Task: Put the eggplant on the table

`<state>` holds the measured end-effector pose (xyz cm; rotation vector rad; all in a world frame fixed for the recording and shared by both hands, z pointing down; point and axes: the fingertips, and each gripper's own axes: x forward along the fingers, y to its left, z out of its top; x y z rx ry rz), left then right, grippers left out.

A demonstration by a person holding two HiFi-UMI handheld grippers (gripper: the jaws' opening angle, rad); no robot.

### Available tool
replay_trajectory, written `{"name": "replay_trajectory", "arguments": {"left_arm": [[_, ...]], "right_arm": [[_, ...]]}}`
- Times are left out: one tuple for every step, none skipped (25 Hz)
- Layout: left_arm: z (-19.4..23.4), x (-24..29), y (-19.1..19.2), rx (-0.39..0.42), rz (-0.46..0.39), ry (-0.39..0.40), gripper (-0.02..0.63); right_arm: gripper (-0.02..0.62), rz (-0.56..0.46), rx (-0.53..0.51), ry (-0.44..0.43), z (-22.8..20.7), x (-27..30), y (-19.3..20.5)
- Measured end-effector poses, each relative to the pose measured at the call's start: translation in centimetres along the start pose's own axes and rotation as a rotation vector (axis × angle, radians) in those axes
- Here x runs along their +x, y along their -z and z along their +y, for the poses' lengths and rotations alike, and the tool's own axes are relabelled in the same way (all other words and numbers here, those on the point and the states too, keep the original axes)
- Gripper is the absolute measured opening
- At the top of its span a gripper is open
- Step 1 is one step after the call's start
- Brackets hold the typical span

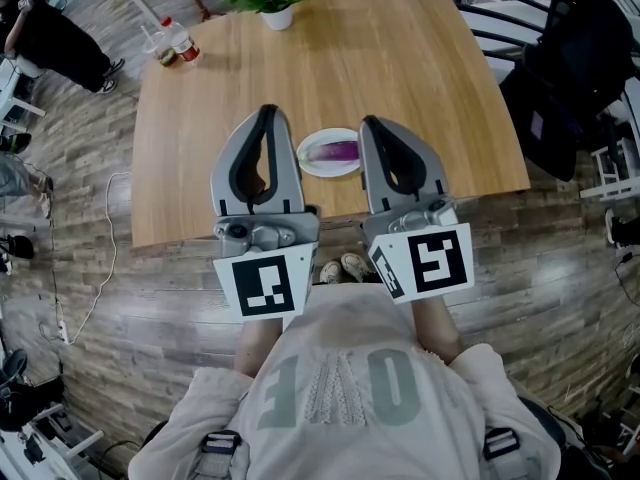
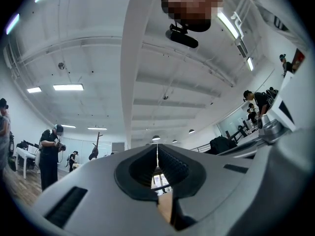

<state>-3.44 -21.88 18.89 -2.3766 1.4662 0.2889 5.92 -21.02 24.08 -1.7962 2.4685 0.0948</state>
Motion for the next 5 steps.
{"name": "replay_trajectory", "arguments": {"left_arm": [[0.07, -0.02, 0.12, -0.004, 0.004, 0.000, 0.013], [0.17, 0.00, 0.15, -0.011, 0.003, -0.001, 0.012], [0.28, 0.07, 0.03, -0.020, -0.004, -0.001, 0.012], [0.40, 0.19, -0.22, -0.031, -0.018, 0.000, 0.013], [0.51, 0.31, -0.52, -0.042, -0.034, 0.001, 0.014]], "right_arm": [[0.018, 0.003, 0.002, -0.001, 0.03, 0.00, 0.09], [0.018, 0.004, 0.003, -0.001, 0.05, 0.03, 0.13], [0.018, 0.005, 0.004, -0.001, 0.05, 0.08, 0.14], [0.018, 0.005, 0.004, -0.002, 0.04, 0.13, 0.12], [0.018, 0.005, 0.005, -0.002, 0.03, 0.19, 0.09]]}}
